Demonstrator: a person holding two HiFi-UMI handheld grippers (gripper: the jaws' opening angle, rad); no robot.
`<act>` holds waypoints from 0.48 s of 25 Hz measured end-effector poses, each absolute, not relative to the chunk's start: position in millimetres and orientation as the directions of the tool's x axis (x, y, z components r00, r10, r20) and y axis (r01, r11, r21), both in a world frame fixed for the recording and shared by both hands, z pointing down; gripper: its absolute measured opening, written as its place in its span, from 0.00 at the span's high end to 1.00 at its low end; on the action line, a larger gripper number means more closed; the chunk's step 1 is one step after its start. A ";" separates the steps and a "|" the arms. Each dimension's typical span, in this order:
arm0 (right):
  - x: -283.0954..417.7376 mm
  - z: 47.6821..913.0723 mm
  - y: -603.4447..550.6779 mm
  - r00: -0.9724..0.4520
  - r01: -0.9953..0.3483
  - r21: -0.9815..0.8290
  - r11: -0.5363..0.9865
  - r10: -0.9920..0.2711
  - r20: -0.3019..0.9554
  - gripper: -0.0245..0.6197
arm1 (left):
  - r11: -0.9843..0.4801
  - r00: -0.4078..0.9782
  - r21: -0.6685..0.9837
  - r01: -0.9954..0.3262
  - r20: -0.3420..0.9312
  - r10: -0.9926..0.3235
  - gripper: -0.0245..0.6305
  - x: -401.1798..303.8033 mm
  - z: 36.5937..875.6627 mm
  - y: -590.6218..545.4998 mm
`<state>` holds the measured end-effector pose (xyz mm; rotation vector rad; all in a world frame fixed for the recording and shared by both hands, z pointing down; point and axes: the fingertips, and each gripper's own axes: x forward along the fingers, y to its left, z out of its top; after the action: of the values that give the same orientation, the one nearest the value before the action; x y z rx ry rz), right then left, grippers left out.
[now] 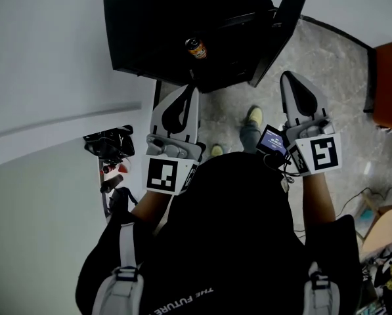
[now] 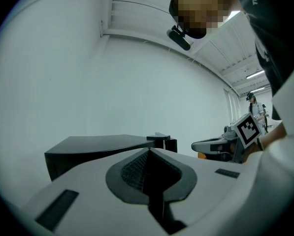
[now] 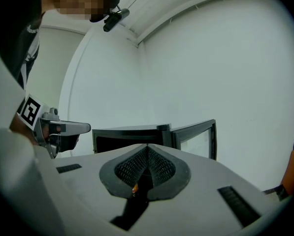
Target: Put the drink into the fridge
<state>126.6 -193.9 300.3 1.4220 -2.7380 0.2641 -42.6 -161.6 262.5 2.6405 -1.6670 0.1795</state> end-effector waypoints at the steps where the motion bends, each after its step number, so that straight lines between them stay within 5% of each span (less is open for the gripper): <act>1: 121.3 299.0 -187.8 -0.574 -0.818 -0.127 0.561 -0.810 0.120 0.94 | -0.436 0.430 -0.052 -0.898 0.103 -0.897 0.94 -47.7 261.9 -156.7; 12: 57.0 278.4 -104.5 -0.544 -0.839 -0.050 0.541 -0.834 0.098 0.94 | -0.465 0.463 -0.034 -0.885 0.044 -0.885 0.94 -105.6 243.9 -74.7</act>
<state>57.0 -104.5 278.4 1.4686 -2.7030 0.1407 -105.6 -74.7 243.9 2.6928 -1.6287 0.0865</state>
